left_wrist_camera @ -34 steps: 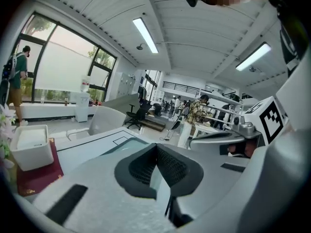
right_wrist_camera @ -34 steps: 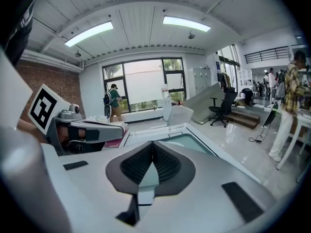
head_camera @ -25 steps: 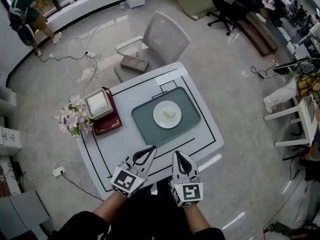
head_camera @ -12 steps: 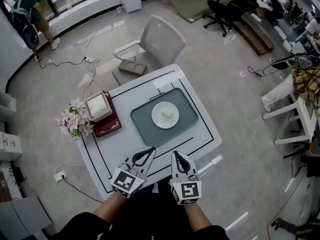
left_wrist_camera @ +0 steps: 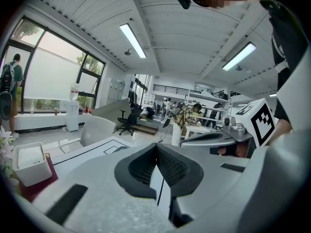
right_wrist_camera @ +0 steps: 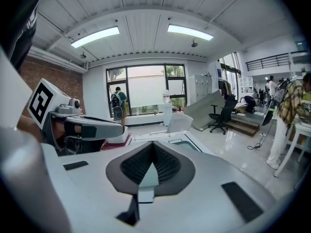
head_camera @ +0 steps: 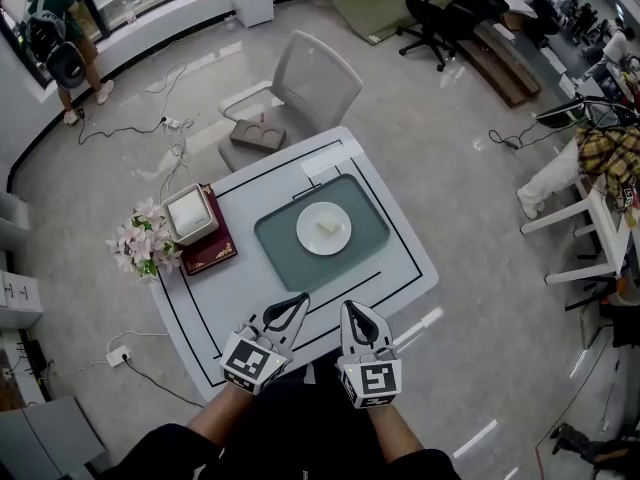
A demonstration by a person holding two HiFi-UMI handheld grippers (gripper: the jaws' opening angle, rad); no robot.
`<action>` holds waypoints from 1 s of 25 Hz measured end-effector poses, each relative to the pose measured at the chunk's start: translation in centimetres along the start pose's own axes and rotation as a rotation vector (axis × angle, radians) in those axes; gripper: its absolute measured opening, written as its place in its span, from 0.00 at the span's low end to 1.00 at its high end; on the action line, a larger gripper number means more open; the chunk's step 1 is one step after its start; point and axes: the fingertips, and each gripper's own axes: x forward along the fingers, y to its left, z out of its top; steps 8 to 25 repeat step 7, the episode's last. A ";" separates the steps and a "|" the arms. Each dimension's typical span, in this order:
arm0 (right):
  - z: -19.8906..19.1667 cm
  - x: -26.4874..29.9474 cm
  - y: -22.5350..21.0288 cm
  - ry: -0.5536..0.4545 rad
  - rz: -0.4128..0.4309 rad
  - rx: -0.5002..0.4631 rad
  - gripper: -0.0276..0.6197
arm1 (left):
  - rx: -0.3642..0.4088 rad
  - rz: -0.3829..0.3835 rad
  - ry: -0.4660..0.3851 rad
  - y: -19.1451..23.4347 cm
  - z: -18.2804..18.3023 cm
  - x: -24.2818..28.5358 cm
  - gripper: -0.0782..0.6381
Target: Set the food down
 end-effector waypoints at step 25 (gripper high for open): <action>0.4 0.0 -0.7 0.002 -0.003 0.006 0.05 | -0.009 -0.010 0.009 -0.2 -0.1 0.6 0.12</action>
